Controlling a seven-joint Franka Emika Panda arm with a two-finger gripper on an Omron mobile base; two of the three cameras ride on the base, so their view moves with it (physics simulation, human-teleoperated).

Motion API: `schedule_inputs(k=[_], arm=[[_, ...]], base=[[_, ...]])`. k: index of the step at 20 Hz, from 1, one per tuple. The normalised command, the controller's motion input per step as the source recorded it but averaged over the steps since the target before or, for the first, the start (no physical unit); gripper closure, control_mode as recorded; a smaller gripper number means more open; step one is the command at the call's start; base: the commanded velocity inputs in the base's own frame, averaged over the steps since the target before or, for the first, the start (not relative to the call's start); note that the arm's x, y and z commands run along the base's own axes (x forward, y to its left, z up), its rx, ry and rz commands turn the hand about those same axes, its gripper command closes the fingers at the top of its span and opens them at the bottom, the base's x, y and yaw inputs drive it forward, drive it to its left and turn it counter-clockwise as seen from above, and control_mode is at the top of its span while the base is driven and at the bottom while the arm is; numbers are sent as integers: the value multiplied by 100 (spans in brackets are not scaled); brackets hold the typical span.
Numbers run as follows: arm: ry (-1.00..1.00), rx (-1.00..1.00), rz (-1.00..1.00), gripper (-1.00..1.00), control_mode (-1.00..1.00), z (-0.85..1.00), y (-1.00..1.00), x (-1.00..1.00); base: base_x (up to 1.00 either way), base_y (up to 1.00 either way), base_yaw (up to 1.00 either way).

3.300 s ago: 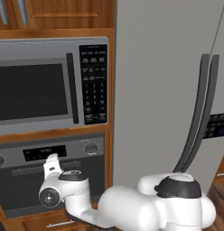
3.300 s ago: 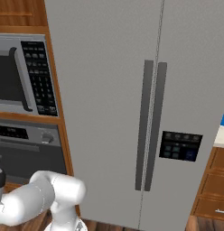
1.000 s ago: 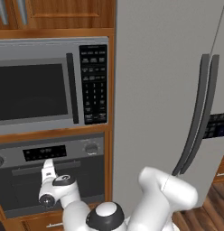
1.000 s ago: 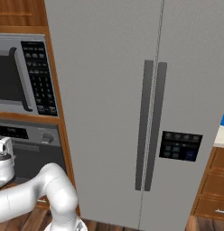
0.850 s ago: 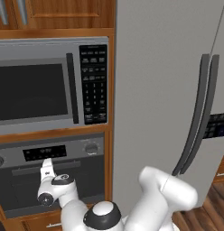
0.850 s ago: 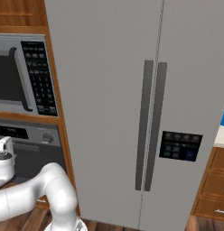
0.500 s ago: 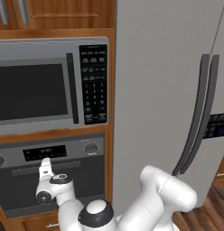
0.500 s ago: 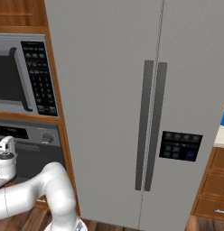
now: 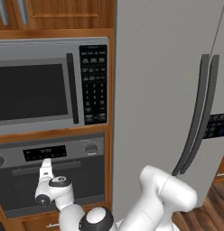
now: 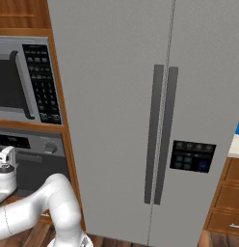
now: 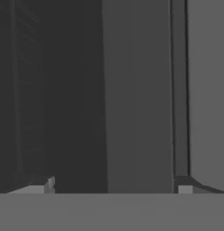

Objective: Take the fish from the oven and place it on the plate on the counter.

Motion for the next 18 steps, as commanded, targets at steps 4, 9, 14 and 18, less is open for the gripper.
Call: schedule_inputs(k=[4, 9, 14, 18], arm=[[-5, -2, 0, -100, -100, 2, 21, 26], [0, -6, 0, -100, -100, 7, 24, 40], [0, -3, 0, -100, -100, 25, 25, 15], [0, -3, 0, -100, -100, 33, 21, 22]], base=[[0, 0, 0], [0, 0, 0], [0, 0, 0], [0, 0, 0]])
